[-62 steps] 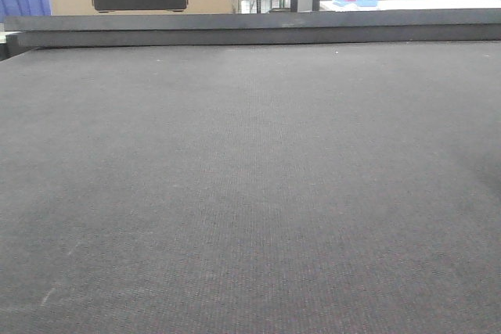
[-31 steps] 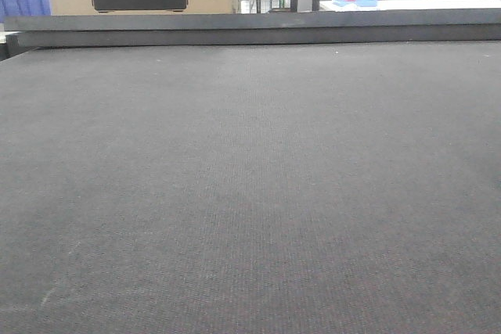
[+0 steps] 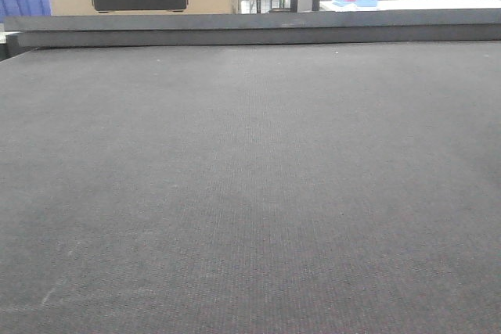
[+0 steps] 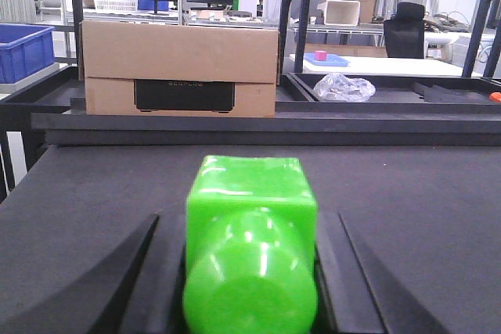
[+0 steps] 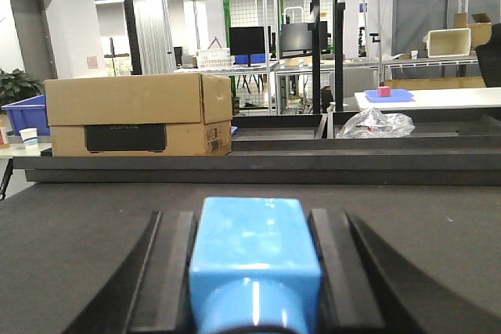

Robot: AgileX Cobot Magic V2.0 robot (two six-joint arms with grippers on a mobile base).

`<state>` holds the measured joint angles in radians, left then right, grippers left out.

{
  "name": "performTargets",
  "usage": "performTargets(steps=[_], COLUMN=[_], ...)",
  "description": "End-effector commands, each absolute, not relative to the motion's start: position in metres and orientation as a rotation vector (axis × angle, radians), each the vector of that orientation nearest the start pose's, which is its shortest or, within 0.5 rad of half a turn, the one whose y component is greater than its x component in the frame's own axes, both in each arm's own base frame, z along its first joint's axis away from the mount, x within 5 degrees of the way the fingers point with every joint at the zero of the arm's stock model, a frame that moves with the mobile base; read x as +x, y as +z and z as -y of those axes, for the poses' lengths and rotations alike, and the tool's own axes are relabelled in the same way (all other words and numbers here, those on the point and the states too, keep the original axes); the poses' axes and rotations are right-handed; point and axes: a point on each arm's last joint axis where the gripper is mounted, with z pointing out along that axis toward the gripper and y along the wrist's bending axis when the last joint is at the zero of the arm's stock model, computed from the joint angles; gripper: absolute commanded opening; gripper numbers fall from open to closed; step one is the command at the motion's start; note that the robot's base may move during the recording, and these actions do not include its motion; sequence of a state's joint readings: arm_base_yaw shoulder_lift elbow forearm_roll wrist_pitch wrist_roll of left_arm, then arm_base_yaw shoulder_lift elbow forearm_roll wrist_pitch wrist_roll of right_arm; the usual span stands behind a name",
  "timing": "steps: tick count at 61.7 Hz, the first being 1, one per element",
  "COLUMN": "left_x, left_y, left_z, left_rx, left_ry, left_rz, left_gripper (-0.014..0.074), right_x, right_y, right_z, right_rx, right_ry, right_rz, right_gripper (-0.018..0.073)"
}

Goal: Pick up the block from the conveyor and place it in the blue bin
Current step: 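Drive the base along the conveyor while holding both blocks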

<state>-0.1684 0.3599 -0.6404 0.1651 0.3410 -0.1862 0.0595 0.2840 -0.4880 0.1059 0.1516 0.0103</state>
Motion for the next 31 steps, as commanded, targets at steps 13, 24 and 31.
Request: performTargets(steps=[13, 24, 31], left_x=[0.0647, 0.0647, 0.0647], left_y=[0.3737, 0.3737, 0.3737], left_z=[0.0064, 0.0064, 0.0064], left_rx=[0.07, 0.07, 0.07], left_ry=[-0.117, -0.117, -0.117], left_rz=[-1.517, -1.517, -1.517], left_gripper=[-0.0111, -0.0111, -0.0111], right_x=[0.0619, 0.0619, 0.0619], right_y=[0.3475, 0.3475, 0.3475], right_z=[-0.005, -0.005, -0.005], right_rx=[0.028, 0.028, 0.028], right_ry=[0.156, 0.156, 0.156], right_rz=[-1.404, -1.404, -1.404], right_gripper=[-0.0162, -0.0162, -0.0162])
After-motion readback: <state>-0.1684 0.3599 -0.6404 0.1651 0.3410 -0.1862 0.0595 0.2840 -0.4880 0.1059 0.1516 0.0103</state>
